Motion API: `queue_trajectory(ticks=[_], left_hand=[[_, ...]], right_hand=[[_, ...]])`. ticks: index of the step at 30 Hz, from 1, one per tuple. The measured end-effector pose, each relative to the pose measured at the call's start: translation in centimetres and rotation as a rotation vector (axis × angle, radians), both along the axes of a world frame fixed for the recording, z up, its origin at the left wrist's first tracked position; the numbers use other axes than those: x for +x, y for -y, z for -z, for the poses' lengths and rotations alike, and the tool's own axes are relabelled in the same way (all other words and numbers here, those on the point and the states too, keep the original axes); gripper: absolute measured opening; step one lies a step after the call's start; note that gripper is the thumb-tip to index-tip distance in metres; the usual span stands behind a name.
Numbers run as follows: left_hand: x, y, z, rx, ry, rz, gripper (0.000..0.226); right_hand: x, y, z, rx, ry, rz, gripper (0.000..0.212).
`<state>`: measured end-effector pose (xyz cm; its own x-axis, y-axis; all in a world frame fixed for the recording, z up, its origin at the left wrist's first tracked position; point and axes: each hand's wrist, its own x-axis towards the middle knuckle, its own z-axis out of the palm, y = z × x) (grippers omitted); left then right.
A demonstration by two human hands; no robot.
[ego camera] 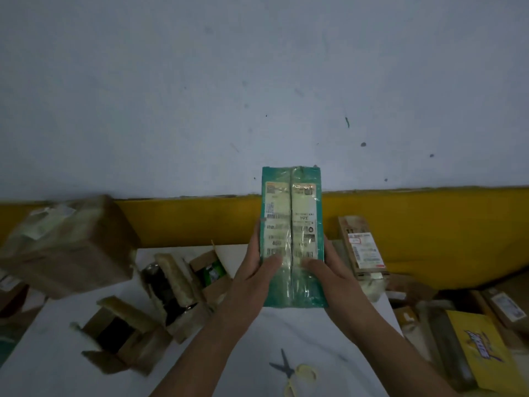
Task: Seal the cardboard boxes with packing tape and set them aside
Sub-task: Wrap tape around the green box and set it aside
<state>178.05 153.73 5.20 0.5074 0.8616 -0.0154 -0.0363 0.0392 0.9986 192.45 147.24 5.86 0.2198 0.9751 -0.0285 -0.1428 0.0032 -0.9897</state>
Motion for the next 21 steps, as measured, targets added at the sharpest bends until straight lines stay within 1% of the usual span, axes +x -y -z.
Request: queue_trajectory(ticks=[3,5,7,8,9,11,12,14,15,17,19,20,21], left_hand=[[-0.2,0.4,-0.4,0.075,-0.04,0.005,0.062],[-0.3,0.4,-0.5,0.099,-0.024,-0.013,0.064],[-0.4,0.0,-0.6,0.096,-0.019,-0.049,0.077],[-0.4,-0.1,-0.7,0.085,-0.022,-0.052,0.084],[-0.4,-0.1,-0.9,0.069,-0.033,-0.062,0.088],[0.0,0.0,-1.9,0.08,-0.111,-0.117,0.079],[0.2,-0.1,-2.2,0.113,-0.144,-0.154,0.074],[0.7,-0.3,-2.5,0.143,-0.139,-0.204,0.071],[0.9,-0.4,-2.4,0.14,-0.118,-0.2,0.07],[1.2,-0.4,-2.3,0.102,-0.08,-0.155,0.062],[1.2,-0.4,-2.4,0.088,-0.076,-0.145,0.049],[1.2,-0.4,-2.4,0.092,-0.085,-0.154,0.045],[1.2,-0.4,-2.4,0.089,-0.085,-0.162,0.046]], right_hand=[[-0.3,0.2,-0.3,0.015,0.016,0.002,0.052],[-0.4,0.1,-0.3,0.015,-0.025,-0.006,0.048],[-0.3,-0.4,-0.4,0.005,-0.111,0.043,0.035],[-0.2,-0.7,-0.5,0.015,-0.11,0.08,0.033],[-0.2,-0.8,-0.9,0.017,-0.053,0.109,0.034],[-0.3,-1.1,-1.4,0.027,0.065,0.134,0.036],[-0.5,-1.2,-1.6,0.036,0.089,0.14,0.039],[-0.8,-1.4,-1.8,0.043,0.112,0.189,0.047],[-0.9,-1.6,-1.9,0.044,0.122,0.206,0.047],[-1.1,-1.9,-2.1,0.044,0.134,0.227,0.038],[-1.2,-2.2,-2.1,0.048,0.203,0.248,0.031],[-1.2,-2.4,-2.0,0.055,0.247,0.26,0.029],[-1.2,-2.5,-1.9,0.06,0.276,0.267,0.028]])
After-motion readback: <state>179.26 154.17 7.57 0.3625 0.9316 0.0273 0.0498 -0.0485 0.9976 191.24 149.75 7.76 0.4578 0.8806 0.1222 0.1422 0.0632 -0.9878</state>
